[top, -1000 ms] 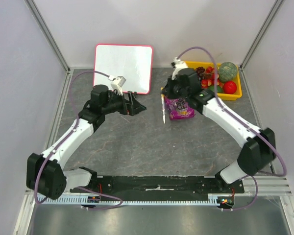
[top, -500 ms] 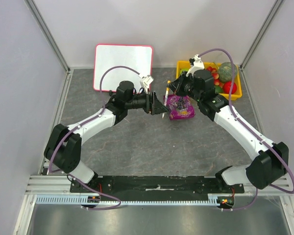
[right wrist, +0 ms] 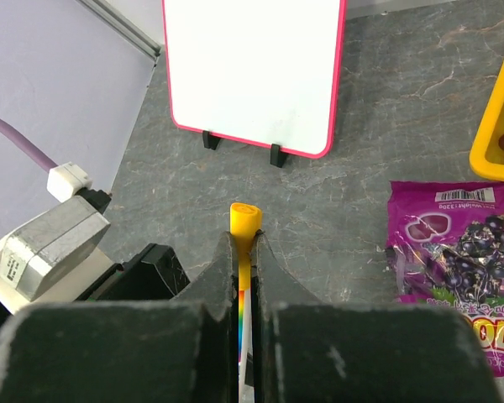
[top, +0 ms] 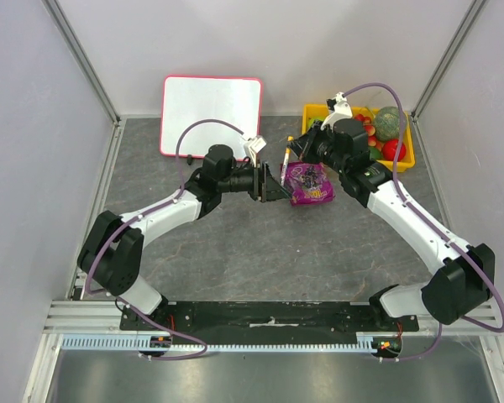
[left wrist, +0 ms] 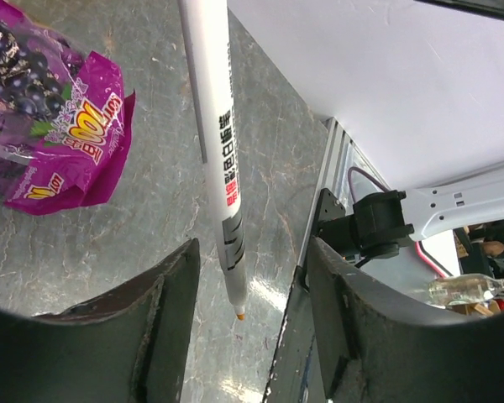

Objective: Write a sentence on the whiteboard
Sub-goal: Pick up the whiteboard marker at the center of the board.

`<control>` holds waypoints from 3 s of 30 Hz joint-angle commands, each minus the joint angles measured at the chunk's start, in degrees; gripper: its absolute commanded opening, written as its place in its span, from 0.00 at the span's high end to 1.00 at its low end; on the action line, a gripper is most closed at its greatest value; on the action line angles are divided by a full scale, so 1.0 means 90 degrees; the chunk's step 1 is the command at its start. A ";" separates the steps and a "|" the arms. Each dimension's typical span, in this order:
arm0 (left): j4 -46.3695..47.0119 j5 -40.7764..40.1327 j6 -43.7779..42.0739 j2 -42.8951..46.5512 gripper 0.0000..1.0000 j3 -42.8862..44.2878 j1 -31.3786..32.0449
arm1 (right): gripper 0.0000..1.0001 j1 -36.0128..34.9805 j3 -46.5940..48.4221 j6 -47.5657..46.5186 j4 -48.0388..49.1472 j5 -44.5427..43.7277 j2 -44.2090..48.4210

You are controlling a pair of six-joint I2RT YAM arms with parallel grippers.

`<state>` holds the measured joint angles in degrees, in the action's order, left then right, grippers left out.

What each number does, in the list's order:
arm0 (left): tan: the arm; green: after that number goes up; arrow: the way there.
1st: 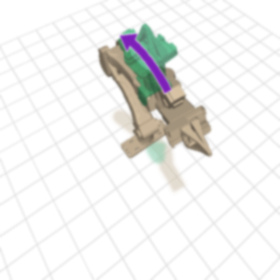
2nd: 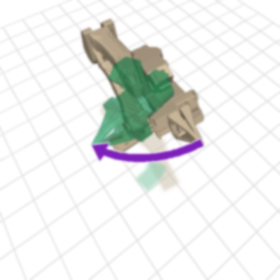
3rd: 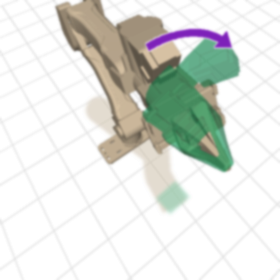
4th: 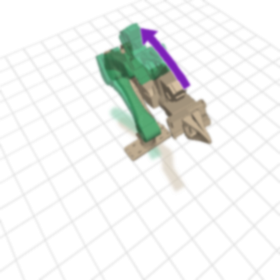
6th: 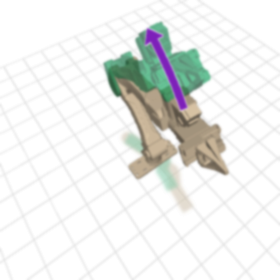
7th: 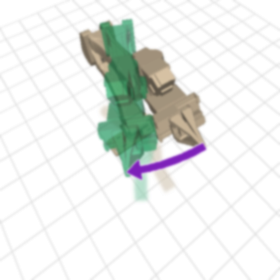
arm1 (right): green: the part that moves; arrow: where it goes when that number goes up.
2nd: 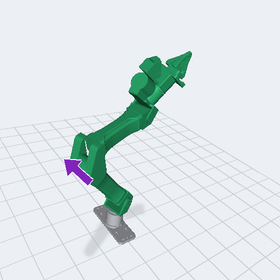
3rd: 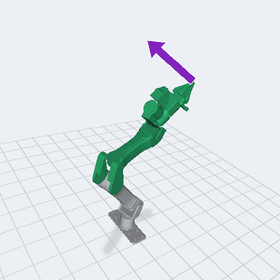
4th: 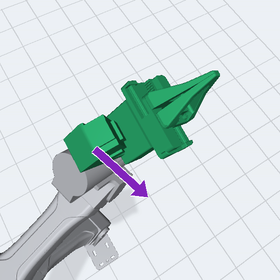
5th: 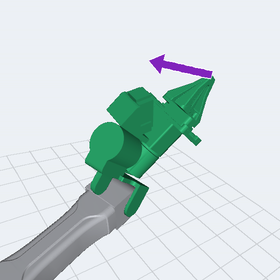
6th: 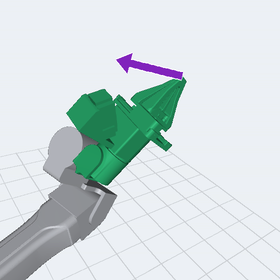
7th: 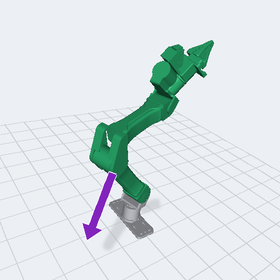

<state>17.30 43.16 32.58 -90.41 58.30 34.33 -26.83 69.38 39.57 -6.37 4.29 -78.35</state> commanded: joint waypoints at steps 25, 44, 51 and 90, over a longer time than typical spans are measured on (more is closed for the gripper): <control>-0.3874 -0.1718 -0.2320 0.1666 0.98 0.1041 -0.0025 | 0.02 0.0422 0.0386 -0.1008 0.0044 0.3338 0.0522; -0.4373 -0.0665 -0.3141 0.2360 0.98 0.1002 -0.0006 | 0.33 0.0266 -0.0239 0.0105 0.1489 0.5919 -0.0103; -0.4334 -0.0479 -0.3151 0.2341 0.98 0.0983 -0.0005 | 0.45 0.0130 -0.0268 0.0105 0.1577 0.6134 -0.0250; -0.4149 -0.0284 -0.3248 0.2438 0.98 0.0455 0.0004 | 0.71 0.0081 -0.0405 -0.0061 0.1411 0.6817 -0.0455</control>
<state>-21.17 38.70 6.20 -69.47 62.50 34.37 -25.98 65.25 40.32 7.49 61.82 -81.62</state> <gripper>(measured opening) 0.073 0.284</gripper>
